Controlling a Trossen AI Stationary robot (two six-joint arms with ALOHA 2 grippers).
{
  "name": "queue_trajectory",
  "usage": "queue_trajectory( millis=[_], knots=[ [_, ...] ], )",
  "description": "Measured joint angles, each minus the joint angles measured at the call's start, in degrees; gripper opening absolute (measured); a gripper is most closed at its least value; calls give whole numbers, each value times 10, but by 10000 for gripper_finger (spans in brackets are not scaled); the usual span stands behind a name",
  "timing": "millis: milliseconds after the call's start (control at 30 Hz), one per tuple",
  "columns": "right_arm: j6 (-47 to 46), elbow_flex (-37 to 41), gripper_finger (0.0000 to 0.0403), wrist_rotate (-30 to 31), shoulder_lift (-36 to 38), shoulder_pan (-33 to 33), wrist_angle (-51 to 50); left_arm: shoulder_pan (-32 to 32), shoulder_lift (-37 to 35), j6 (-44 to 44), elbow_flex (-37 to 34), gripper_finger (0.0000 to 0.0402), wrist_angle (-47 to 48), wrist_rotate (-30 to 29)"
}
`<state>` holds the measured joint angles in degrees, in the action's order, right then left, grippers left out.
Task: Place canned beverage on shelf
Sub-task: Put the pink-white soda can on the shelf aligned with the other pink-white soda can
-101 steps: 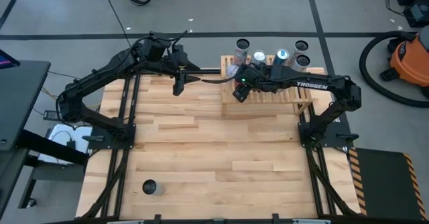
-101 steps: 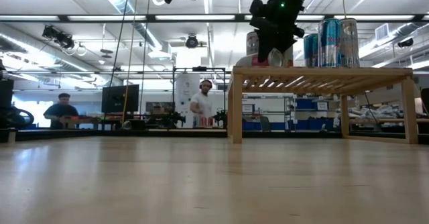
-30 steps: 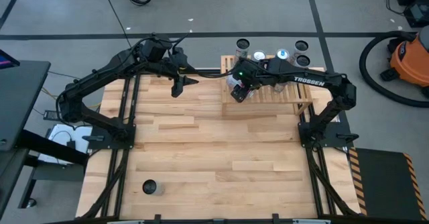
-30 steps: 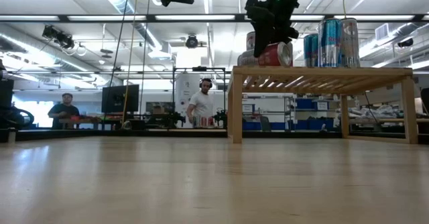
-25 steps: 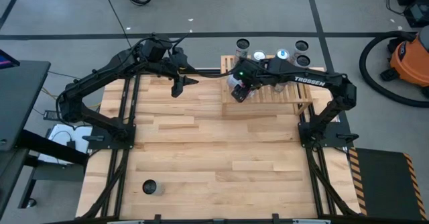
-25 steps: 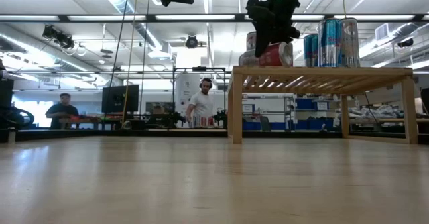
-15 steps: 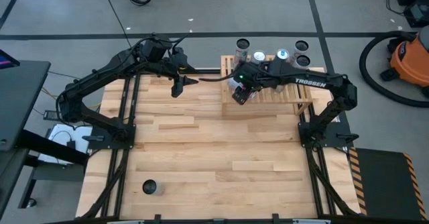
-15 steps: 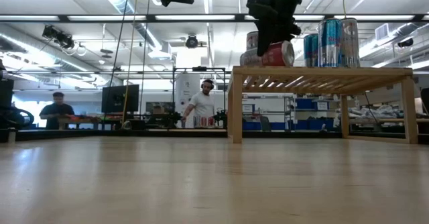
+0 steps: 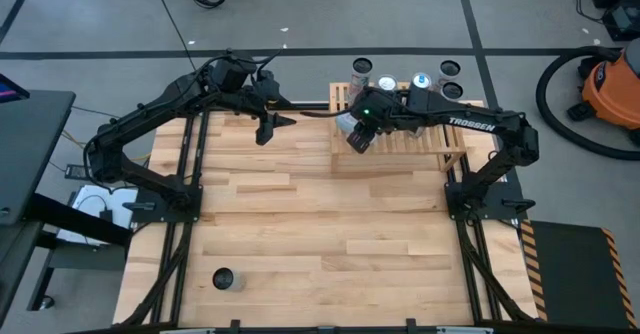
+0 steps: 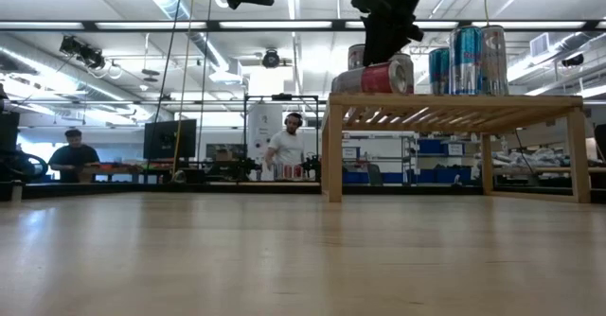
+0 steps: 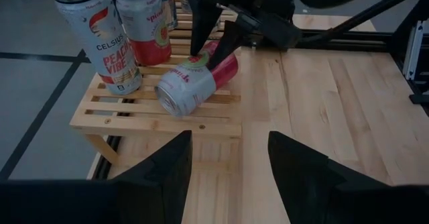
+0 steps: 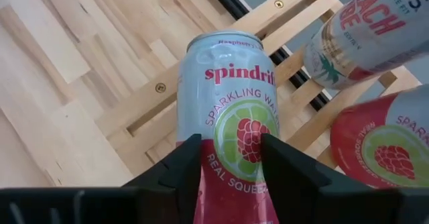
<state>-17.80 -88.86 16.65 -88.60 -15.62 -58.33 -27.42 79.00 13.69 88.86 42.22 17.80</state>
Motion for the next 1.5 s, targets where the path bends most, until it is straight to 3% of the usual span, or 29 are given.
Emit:
queue_trajectory(
  millis=[967, 1167, 1500],
  knots=[
    [5, 0, 164, -6, -1, -2, 6, 0, 0, -1, 0, 197, 0, 0],
    [22, 0, 196, -4, -1, -2, 3, 0, 0, -1, 0, 197, 0, 0],
    [30, 1, 288, -10, -2, -2, -4, 0, 0, -9, 0, 197, 0, 0]
  ],
)
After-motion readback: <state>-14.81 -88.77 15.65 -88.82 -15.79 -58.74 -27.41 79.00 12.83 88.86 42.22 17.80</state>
